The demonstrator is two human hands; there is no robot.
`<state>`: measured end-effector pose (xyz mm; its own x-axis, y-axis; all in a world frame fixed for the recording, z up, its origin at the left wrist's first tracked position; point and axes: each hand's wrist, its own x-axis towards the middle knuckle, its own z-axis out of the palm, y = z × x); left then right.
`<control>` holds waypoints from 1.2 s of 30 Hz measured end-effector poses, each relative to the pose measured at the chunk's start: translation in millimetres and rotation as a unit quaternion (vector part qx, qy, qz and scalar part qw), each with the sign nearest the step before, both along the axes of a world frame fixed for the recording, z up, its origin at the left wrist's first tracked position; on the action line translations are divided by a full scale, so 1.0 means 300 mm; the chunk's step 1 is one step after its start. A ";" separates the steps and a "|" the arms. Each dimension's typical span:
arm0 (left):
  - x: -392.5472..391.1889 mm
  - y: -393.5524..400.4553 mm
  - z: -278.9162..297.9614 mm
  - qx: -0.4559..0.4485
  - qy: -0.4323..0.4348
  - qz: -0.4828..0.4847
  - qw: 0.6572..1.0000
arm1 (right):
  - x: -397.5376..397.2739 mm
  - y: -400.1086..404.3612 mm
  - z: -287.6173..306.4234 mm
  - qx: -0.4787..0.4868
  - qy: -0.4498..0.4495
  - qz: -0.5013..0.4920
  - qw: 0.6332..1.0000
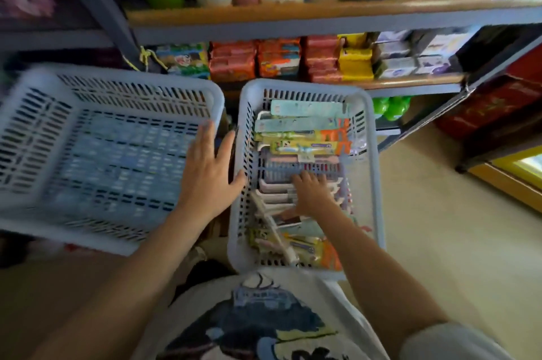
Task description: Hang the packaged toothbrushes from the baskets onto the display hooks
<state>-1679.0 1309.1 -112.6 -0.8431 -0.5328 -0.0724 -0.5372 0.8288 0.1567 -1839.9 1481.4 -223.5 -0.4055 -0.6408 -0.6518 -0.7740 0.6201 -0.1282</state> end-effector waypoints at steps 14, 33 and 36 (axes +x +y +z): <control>-0.009 0.011 0.001 0.050 -0.016 0.035 0.998 | -0.021 0.016 -0.014 -0.055 0.012 -0.034 0.998; 0.002 0.020 0.024 0.089 -0.009 0.038 0.995 | -0.039 0.012 -0.007 -0.060 0.010 -0.090 0.994; 0.001 0.022 0.025 0.094 -0.009 0.037 0.995 | -0.035 0.005 -0.005 -0.072 -0.003 -0.121 0.990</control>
